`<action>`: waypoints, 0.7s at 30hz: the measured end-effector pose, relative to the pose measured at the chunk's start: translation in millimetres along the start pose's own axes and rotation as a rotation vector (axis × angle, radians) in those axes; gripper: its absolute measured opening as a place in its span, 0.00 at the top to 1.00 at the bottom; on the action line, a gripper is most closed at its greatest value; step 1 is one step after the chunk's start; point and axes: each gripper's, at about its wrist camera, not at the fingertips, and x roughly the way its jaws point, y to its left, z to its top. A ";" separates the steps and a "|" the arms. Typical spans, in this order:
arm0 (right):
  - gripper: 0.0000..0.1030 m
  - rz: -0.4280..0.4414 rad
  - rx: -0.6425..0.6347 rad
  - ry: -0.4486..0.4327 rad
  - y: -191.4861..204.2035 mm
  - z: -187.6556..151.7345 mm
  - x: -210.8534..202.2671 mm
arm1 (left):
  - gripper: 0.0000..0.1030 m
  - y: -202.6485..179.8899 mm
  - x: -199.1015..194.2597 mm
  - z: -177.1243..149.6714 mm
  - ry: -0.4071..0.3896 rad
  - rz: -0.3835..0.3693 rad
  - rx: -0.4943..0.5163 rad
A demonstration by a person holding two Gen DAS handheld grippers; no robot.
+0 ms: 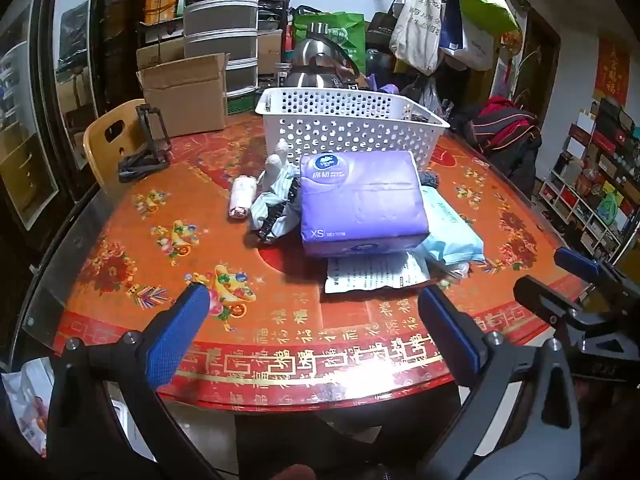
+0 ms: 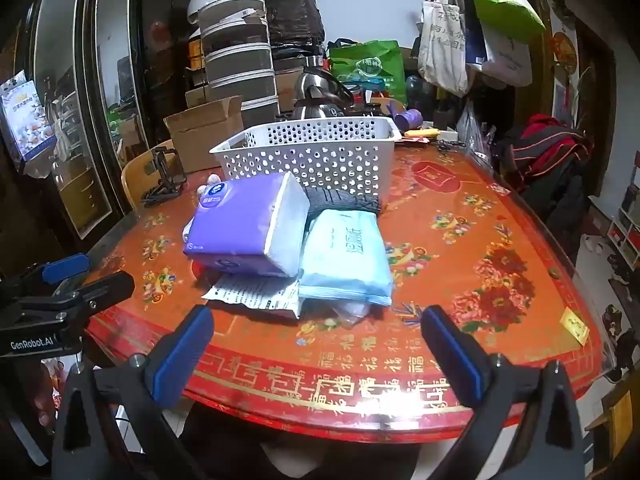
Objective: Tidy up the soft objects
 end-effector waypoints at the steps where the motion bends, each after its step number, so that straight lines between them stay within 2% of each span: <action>1: 0.00 -0.001 0.000 0.001 -0.2 -0.5 -0.7 | 0.00 0.7 0.5 0.3 0.005 -0.007 -0.003; 2: 0.00 -0.001 -0.002 0.002 -0.5 -1.1 -1.7 | 0.00 2.1 -0.6 -0.3 -0.018 -0.014 -0.016; 9: 0.00 -0.003 -0.014 0.008 10.9 -0.8 -0.9 | 0.00 -0.9 -1.3 1.2 -0.021 -0.021 -0.007; 21: 0.00 0.004 -0.009 0.013 3.8 -0.2 -0.7 | 0.00 -9.3 -1.6 2.4 -0.014 -0.014 0.020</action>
